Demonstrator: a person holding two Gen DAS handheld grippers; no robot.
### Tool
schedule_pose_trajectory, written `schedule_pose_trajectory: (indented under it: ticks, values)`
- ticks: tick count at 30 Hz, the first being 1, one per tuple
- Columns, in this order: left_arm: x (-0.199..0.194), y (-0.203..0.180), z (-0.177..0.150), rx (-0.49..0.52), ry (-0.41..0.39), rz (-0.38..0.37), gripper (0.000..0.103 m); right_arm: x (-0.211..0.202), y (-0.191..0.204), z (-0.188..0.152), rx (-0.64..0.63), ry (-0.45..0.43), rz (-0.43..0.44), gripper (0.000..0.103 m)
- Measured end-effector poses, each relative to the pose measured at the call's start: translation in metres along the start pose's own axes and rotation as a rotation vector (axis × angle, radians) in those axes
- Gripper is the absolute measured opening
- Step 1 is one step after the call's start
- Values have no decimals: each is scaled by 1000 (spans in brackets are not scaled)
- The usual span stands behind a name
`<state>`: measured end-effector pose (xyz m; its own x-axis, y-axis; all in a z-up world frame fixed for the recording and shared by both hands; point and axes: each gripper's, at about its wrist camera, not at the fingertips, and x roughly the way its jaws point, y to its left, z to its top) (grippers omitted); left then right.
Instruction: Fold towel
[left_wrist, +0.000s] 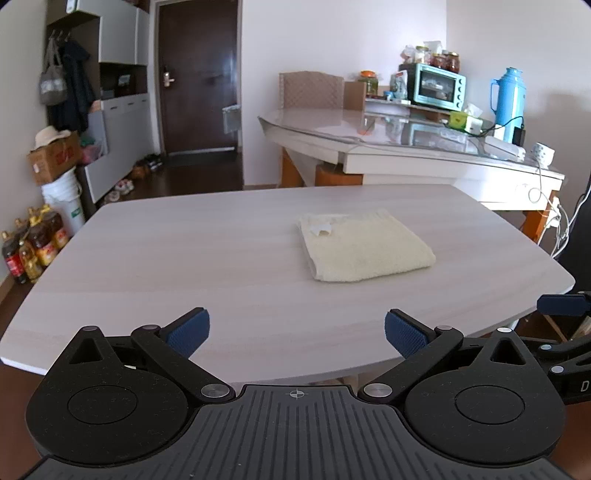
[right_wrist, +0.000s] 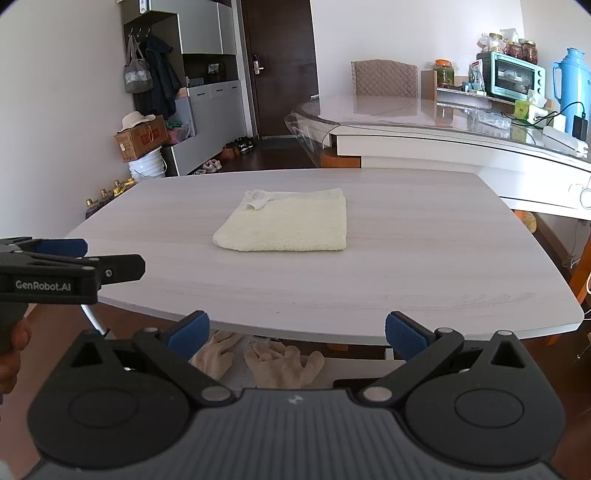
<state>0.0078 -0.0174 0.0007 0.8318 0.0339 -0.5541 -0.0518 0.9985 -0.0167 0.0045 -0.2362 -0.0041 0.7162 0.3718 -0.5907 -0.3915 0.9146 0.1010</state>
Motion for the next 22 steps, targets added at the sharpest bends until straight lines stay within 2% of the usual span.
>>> schedule_pose_trajectory:
  ticks: [22]
  values:
    - [-4, -9, -4, 24, -38, -27, 103, -5, 6, 2, -10, -12, -7, 103]
